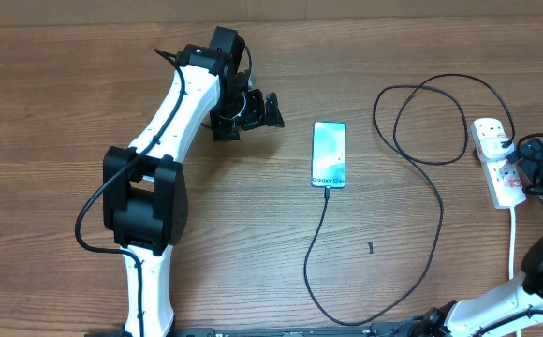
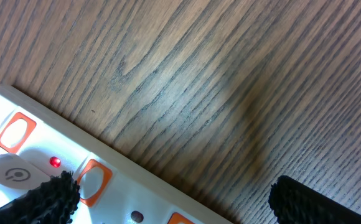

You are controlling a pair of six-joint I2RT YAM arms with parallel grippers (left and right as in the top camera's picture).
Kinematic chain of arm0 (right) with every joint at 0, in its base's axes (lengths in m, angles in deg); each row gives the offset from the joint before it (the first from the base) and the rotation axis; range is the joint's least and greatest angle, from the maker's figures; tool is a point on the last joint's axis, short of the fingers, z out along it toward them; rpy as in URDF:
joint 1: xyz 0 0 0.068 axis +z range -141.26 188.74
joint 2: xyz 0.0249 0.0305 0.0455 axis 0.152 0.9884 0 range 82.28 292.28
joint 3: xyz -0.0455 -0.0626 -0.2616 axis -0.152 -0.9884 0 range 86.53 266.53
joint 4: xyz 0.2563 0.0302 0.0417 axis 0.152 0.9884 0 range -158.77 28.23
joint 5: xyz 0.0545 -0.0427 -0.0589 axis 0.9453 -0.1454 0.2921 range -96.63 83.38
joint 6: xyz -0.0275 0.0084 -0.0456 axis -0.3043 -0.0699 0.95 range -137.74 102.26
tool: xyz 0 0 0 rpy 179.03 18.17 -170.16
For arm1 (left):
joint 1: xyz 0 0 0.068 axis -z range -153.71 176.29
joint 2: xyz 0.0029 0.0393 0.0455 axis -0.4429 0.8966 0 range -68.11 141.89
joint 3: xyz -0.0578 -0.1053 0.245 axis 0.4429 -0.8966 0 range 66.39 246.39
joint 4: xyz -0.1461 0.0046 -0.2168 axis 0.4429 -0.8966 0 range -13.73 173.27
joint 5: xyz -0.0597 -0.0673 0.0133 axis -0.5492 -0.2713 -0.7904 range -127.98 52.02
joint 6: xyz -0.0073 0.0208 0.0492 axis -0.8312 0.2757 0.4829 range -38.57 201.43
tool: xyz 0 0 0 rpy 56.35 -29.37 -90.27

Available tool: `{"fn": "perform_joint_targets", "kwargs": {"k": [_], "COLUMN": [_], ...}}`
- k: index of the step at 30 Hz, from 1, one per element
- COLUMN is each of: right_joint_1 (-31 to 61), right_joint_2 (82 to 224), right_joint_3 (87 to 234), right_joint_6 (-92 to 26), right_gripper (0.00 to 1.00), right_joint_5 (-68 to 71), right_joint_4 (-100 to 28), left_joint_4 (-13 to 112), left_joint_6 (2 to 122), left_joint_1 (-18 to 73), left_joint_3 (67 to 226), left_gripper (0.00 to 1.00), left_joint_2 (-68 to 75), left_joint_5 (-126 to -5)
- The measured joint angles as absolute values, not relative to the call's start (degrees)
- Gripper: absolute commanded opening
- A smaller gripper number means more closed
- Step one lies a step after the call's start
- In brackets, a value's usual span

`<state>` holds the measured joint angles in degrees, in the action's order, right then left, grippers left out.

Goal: Plug charger to phone and switch on socket
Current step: 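Press the orange switch down with the right gripper fingers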

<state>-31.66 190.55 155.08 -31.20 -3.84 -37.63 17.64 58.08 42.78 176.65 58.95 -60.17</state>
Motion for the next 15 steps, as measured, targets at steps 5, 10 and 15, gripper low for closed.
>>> {"fn": "perform_joint_targets", "kwargs": {"k": [5,10,15], "right_joint_1": [-31.66,-31.31,-31.22], "right_joint_2": [190.57,191.33,191.86], "right_joint_3": [155.08,155.08,155.12], "right_joint_6": [-31.22,-31.24,-31.59], "right_gripper": [1.0,1.0,1.0], "right_joint_5": [-3.86,-3.95,-4.12], "right_joint_4": [-37.66,-37.24,-37.44], "left_joint_4": [17.64,17.64,17.64], "left_joint_6": [58.1,58.1,58.08], "left_joint_1": [42.78,42.78,42.78], "left_joint_3": [176.65,176.65,176.65], "left_gripper": [1.0,1.0,1.0], "left_joint_2": [58.95,58.95,58.95], "left_joint_5": [-60.17,-60.17,-60.17]}}
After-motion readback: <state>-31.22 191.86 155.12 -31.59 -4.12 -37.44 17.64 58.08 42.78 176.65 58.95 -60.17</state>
